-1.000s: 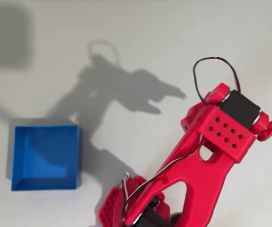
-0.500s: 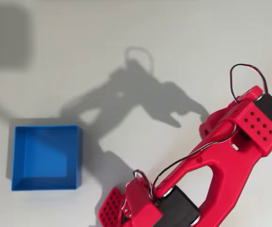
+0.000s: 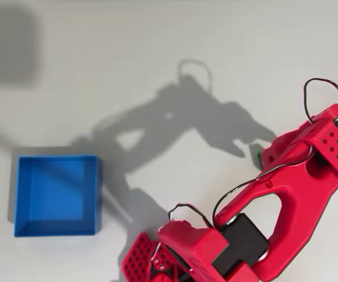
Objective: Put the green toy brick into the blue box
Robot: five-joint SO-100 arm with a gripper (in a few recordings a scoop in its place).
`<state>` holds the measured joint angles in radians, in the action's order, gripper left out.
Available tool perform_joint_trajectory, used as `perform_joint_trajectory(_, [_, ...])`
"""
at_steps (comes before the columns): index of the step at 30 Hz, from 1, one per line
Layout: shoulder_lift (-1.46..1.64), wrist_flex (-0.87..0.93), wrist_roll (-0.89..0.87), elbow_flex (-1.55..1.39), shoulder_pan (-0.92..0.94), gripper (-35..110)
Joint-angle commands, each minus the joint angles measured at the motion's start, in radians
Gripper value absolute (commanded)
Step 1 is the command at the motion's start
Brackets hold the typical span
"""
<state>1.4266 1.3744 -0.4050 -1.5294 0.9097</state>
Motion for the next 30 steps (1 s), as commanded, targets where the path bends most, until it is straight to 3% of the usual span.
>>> perform_joint_trajectory(1, [0.015, -0.034, -0.011, -0.025, 0.018, 32])
perform_joint_trajectory(16, [-0.012, -0.169, 0.002, -0.137, -0.005, 27])
perform_joint_trajectory(30, [-0.011, -0.225, -0.021, -0.206, -0.011, 0])
